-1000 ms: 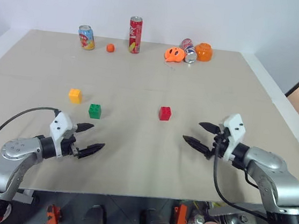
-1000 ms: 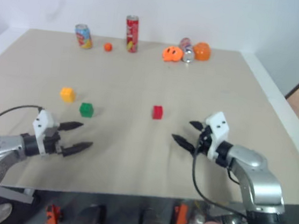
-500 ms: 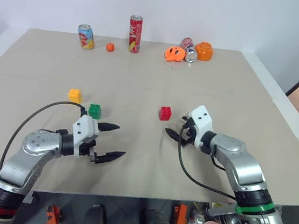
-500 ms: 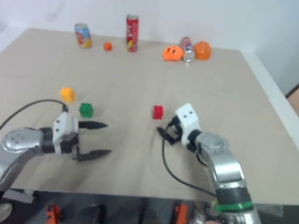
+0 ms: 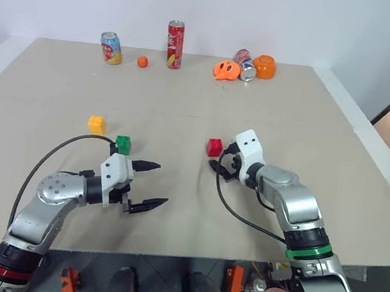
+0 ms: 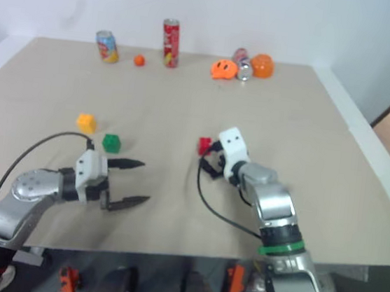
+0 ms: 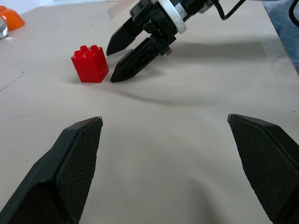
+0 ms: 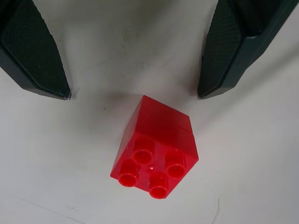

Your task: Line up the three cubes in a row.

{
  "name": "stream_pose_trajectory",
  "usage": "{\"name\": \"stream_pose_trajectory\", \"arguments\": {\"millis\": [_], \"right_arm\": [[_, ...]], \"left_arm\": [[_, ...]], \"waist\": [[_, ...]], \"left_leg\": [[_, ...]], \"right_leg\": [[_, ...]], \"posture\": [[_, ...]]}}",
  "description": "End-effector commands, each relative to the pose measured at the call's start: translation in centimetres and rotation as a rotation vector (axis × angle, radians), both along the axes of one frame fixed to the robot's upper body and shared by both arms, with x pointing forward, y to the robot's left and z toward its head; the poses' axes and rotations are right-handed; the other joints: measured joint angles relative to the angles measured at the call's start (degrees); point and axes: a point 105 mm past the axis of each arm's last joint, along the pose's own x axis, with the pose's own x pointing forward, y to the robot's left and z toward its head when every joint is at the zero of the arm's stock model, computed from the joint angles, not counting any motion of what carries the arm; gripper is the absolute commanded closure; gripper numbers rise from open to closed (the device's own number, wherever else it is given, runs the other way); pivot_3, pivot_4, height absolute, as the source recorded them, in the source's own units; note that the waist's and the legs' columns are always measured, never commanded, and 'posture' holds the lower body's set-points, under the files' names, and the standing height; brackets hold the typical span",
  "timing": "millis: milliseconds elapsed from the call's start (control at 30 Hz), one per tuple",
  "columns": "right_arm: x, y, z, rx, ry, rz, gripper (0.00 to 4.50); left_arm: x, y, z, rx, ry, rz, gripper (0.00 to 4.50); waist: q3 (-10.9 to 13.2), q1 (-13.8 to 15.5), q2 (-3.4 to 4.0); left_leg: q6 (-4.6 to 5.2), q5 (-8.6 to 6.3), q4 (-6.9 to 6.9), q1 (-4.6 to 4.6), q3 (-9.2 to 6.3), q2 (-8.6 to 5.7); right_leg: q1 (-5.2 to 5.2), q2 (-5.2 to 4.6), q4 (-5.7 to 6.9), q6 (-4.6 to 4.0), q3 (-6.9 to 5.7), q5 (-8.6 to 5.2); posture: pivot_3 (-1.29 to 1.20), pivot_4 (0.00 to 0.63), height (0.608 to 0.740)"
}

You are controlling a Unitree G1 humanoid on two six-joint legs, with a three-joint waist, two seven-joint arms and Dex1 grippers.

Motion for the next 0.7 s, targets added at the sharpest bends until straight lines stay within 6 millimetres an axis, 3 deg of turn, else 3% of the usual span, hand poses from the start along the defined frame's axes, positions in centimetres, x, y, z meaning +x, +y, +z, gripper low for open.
{"name": "stream_pose_trajectory", "arguments": {"millis": [33,500,700], "right_arm": [[0.7,0.6,1.9,0.043,-0.037,-0.014,0.0],[1.6,1.6,2.3,0.042,-0.04,-0.028,0.0],[1.5,1.5,2.3,0.043,-0.042,-0.018,1.86]], "left_arm": [[0.1,-0.2,0.2,0.019,-0.035,-0.007,0.06],[0.3,0.0,-0.4,0.028,-0.03,0.013,0.06],[0.6,0.7,-0.5,0.033,-0.03,0.042,0.0]], "waist": [[0.0,-0.16,0.0],[0.0,-0.15,0.01],[0.0,-0.15,0.01]], "left_leg": [[0.0,0.0,0.0,0.01,0.01,0.01],[0.01,0.0,-0.01,-0.02,0.0,0.04],[0.01,0.01,-0.01,-0.02,0.0,0.05]], "right_leg": [[-0.01,0.02,0.01,0.0,0.01,0.02],[-0.03,0.09,0.03,0.02,0.08,0.07],[-0.04,0.12,0.03,0.02,0.09,0.08]], "posture": [[0.0,0.15,0.74],[0.0,0.15,0.74],[0.0,0.15,0.74]]}}
